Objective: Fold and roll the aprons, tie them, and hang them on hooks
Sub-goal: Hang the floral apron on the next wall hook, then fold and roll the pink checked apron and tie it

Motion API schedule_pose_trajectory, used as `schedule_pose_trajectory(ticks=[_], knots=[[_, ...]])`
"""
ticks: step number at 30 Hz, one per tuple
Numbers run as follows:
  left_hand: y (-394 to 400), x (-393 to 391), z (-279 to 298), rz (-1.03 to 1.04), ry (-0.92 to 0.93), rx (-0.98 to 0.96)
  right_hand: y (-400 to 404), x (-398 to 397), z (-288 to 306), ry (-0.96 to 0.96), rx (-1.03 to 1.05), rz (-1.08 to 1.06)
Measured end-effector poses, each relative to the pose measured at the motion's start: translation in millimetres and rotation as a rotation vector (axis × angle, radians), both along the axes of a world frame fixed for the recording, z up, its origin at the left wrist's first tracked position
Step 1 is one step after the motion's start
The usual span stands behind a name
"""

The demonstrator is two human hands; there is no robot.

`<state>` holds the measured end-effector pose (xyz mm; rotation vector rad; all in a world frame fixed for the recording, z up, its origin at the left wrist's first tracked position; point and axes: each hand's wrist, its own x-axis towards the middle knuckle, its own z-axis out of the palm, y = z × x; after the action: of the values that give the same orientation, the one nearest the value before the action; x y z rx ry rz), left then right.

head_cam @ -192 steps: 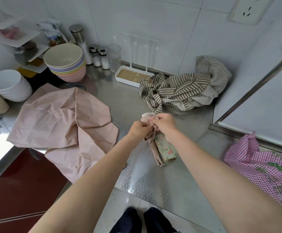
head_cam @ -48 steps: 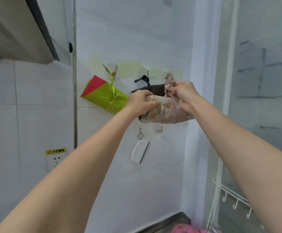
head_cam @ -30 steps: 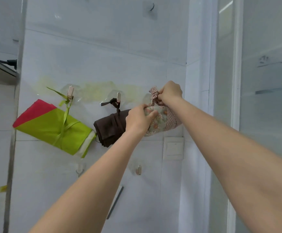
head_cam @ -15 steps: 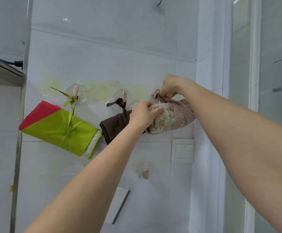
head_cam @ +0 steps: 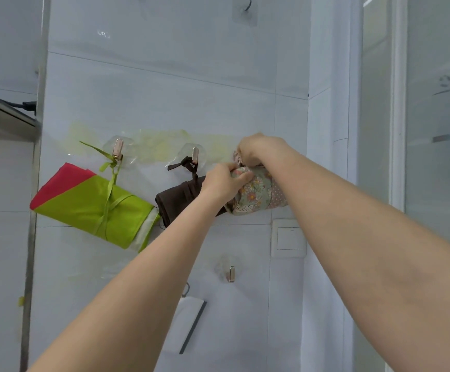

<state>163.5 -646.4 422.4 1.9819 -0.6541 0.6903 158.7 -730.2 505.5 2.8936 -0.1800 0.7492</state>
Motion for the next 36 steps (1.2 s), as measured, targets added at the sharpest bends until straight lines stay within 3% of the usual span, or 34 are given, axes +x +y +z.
schedule_pose_trajectory(ticks=[3,7,12,16,19,22,24,28,32,36], knots=[[0,3,-10,0.034,-0.03,0.045,-1,-2,-9,-0.085,0.054,-0.013],[-2,5,-20,0.112,-0.127,0.136,-9,-1,-22,-0.25,0.198,0.142],[-6,-8,-36,0.563,-0.488,0.42,-18,-10,-44,-0.356,0.342,0.125],[8,-12,-51,0.514,-0.541,0.39,-1,-23,-61,-0.625,0.312,0.115],[30,-27,-60,0.437,-0.468,0.377,30,-34,-66,-0.75,0.256,0.292],[69,-45,-75,0.44,-0.479,0.34,81,-43,-82,-0.653,0.301,0.494],[109,-50,-95,0.398,-0.388,0.374,128,-49,-106,-0.537,0.365,0.613],[209,-58,-175,0.421,-0.309,0.373,227,-62,-189,-0.308,0.435,0.769],[318,-89,-265,0.542,0.061,0.631,322,-73,-291,0.03,0.571,0.817],[390,-118,-348,0.35,0.429,0.846,379,-76,-385,0.518,0.377,0.704]])
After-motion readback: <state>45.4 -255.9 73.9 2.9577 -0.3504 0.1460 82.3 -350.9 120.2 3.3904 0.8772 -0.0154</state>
